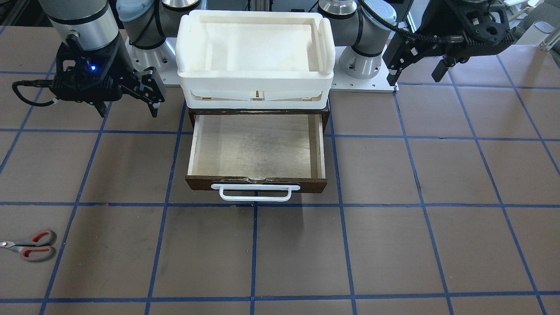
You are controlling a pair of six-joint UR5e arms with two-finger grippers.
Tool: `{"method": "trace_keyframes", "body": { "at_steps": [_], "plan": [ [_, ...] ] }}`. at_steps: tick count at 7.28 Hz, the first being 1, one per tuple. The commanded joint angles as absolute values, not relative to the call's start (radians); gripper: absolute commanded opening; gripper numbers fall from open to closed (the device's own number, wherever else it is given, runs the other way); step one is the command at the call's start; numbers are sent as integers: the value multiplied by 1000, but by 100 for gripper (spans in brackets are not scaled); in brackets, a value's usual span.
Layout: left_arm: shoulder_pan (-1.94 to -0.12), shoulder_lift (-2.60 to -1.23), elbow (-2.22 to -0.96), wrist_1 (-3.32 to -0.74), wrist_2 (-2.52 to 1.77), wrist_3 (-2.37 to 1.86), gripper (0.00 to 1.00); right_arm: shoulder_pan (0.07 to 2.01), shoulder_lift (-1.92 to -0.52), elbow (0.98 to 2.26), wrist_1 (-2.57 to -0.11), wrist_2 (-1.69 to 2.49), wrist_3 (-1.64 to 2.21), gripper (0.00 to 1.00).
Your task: Put scissors in drawer and close it
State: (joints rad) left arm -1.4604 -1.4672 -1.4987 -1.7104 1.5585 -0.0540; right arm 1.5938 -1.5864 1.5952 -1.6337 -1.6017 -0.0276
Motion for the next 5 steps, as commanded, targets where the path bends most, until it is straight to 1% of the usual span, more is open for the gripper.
{"method": "trace_keyframes", "body": {
  "at_steps": [1, 5],
  "plan": [
    [-1460, -1468, -1499, -1710, 1559, -54, 100, 1594, -1586, 1595, -1637, -1603, -26, 100],
    [-1460, -1467, -1499, -1710, 1559, -54, 100, 1579, -1582, 1595, -1638, -1598, -101, 100]
  ]
}}
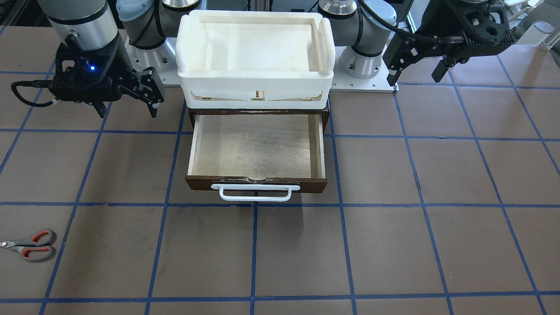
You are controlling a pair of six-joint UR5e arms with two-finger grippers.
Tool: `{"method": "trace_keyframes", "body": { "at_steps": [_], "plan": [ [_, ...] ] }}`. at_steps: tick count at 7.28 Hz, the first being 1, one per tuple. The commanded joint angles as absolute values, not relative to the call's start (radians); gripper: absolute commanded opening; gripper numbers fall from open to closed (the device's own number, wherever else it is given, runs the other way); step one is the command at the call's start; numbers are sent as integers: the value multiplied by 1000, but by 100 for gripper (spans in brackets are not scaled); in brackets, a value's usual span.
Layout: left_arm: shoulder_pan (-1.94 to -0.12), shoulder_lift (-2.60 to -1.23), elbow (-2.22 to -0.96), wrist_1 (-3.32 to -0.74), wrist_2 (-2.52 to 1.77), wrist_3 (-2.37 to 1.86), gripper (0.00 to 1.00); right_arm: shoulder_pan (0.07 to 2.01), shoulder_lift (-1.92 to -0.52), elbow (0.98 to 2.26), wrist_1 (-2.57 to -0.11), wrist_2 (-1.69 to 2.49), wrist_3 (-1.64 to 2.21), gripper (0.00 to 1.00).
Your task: Put scissors in drawer and close it
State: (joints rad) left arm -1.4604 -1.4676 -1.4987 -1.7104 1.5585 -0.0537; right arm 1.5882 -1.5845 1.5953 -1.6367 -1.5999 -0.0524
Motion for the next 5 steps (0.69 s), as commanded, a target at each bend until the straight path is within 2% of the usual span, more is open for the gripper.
{"method": "trace_keyframes", "body": {
  "at_steps": [1, 3, 5],
  "plan": [
    [-1460, -1466, -1499, -1710, 1559, -52, 100, 1568, -1582, 1595, -1643, -1600, -256, 100],
    [-1460, -1466, -1499, -1710, 1559, -52, 100, 1516, -1578, 1595, -1648, -1601, -505, 100],
    [-1460, -1466, -1499, -1710, 1559, -52, 100, 1375, -1557, 1597, -1654, -1589, -926, 100]
  ]
}}
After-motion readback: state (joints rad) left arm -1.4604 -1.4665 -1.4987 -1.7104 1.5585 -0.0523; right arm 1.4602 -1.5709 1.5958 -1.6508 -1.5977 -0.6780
